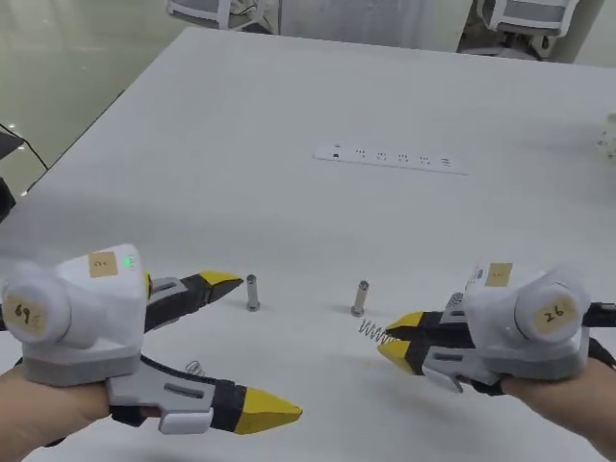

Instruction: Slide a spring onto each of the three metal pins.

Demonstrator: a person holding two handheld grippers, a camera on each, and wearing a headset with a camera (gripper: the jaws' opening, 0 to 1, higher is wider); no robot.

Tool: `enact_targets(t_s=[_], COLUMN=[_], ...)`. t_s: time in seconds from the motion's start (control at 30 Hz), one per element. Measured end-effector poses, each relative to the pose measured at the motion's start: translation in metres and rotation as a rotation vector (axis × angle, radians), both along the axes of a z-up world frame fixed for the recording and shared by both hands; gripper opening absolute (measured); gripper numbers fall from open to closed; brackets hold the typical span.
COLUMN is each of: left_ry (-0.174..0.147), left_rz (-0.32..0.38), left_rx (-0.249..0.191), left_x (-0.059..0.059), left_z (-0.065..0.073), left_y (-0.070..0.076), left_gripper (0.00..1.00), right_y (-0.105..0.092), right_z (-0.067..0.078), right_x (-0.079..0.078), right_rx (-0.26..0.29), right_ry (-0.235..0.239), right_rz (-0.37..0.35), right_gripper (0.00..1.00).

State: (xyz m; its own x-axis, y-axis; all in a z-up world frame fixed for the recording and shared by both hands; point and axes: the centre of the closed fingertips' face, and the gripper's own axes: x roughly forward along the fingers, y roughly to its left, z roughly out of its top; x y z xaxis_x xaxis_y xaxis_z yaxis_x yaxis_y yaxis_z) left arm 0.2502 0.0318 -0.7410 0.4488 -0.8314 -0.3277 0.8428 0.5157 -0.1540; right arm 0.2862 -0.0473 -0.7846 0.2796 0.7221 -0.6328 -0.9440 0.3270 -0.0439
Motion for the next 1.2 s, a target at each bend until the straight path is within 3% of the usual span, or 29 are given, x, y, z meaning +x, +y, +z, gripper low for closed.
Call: enact_targets(t_s=[0.23,0.5,1.0,1.2], left_ry=[0.001,0.005,-0.035,-0.052], left_rz=[-0.06,-0.095,-0.161,-0.192], left_rx=[0.002,0.008,-0.026,-0.005], left_x=[0.003,0.008,0.013,0.012], left_z=[-0.002,-0.009,-0.008,-0.011], left_y=[-0.023,-0.035,-0.054,-0.056], left_gripper=[0.86,0.81,0.53,0.38], right_y=[0.005,0.009,0.012,0.015], right_z=[0.006,0.009,0.016,0.02], right_x=[-0.013,-0.026,-0.033,-0.031], right_rx=[-0.023,-0.041,-0.043,-0.026], right_ry=[-0.035,-0.052,-0.078,-0.082], right_rz=[0.127,0.237,0.316,0.328], right_gripper=[0.08,0.08,0.08,0.08])
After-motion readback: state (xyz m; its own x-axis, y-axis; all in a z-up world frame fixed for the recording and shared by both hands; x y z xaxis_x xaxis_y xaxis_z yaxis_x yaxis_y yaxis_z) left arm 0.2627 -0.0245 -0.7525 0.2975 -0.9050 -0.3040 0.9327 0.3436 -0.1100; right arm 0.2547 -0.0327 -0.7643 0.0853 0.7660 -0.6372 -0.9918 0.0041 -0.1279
